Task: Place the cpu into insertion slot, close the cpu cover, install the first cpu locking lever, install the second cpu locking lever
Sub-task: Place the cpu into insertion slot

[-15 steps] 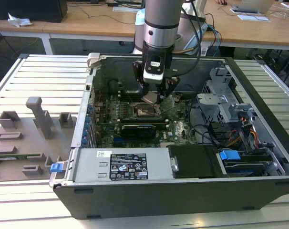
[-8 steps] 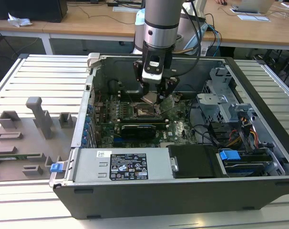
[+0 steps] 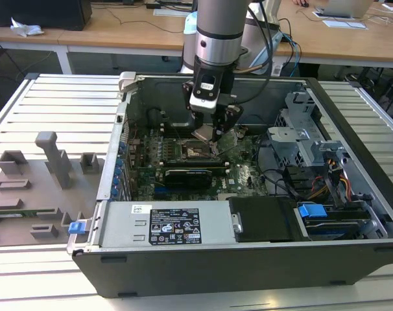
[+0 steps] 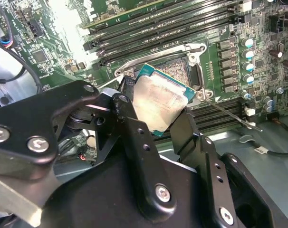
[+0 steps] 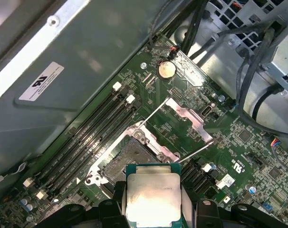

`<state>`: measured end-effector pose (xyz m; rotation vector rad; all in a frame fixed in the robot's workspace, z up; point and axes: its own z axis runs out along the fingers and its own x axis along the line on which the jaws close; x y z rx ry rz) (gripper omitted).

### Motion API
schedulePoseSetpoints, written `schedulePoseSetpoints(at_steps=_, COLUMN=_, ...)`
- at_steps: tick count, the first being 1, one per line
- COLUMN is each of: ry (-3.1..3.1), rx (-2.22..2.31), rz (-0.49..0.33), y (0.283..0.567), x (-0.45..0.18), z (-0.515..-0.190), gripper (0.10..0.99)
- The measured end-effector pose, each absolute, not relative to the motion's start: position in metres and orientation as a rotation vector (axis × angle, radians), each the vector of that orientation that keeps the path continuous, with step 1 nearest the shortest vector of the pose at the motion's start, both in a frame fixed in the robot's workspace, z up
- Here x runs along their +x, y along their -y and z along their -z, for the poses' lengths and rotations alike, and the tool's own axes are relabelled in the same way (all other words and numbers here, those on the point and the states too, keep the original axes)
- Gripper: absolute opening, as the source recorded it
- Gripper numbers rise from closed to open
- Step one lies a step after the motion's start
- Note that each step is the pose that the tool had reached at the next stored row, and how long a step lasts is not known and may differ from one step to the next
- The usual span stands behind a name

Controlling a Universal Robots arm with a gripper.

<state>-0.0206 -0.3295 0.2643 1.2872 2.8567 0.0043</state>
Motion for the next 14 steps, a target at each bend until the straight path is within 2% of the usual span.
schedulePoseSetpoints(at_steps=14, ry=-2.804, rx=1.396, rz=-0.001, y=0.3295, x=-0.0206, z=-0.2642, gripper=0.541)
